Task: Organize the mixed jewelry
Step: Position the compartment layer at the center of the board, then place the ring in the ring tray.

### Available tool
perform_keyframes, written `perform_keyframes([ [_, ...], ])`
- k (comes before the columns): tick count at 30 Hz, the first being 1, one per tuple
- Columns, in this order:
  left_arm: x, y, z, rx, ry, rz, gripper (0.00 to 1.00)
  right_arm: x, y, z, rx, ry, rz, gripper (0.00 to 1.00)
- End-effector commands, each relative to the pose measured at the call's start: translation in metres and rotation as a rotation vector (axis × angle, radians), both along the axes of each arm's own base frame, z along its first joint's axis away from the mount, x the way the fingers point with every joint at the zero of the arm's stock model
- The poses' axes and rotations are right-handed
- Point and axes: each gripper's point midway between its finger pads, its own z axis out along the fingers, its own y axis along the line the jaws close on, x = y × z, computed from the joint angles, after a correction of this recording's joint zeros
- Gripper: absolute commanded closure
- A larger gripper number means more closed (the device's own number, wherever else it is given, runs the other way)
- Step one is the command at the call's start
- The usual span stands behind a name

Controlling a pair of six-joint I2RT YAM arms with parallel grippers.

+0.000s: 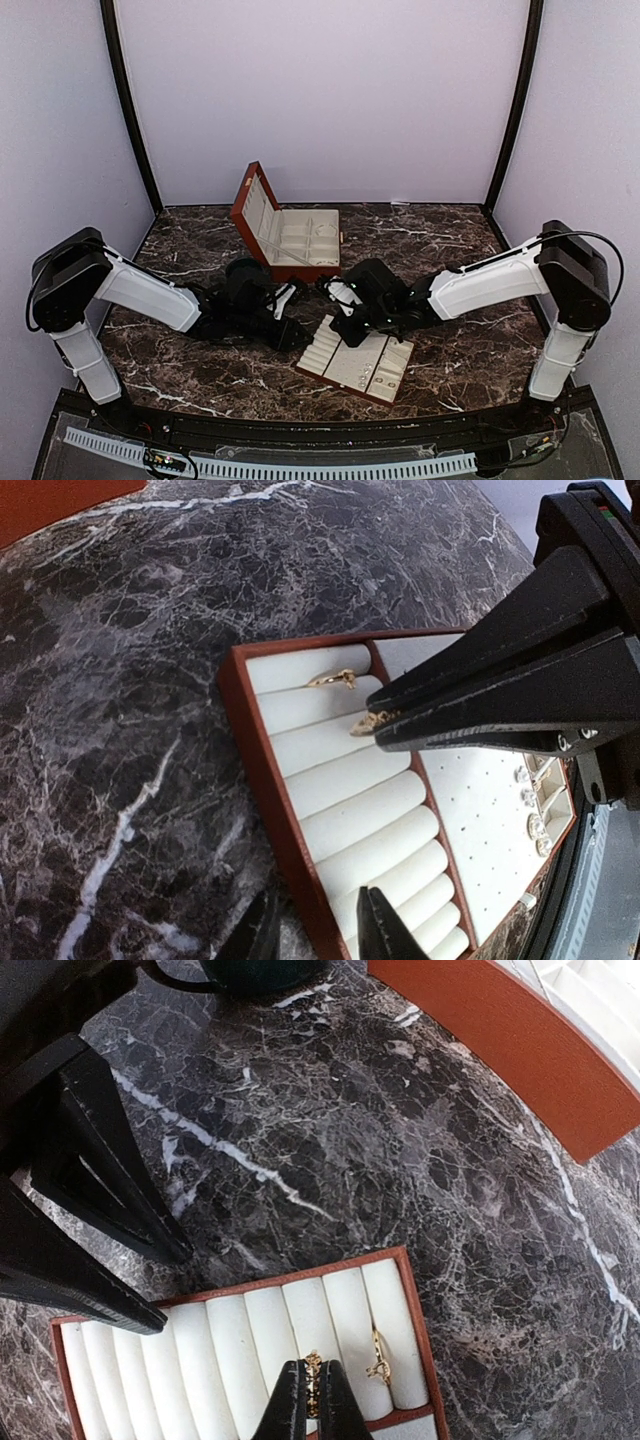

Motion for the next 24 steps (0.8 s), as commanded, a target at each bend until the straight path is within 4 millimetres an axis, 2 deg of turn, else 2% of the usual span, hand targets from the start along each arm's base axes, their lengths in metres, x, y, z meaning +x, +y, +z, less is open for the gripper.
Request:
perform_keyframes([
  [1,-0.006,0.007,-0.011,0.044,0.007,-0.004,0.73,0.008,0.013,0.008,0.018,-0.053,0.011,1.0],
  [11,-0.004,0.012,-0.015,0.077,-0.003,0.005,0.78,0.017,0.011,0.01,0.01,-0.067,0.02,1.0],
  [24,-0.005,0.012,-0.014,0.078,0.001,0.002,0.8,0.017,0.003,-0.007,-0.03,-0.039,0.028,1.0],
])
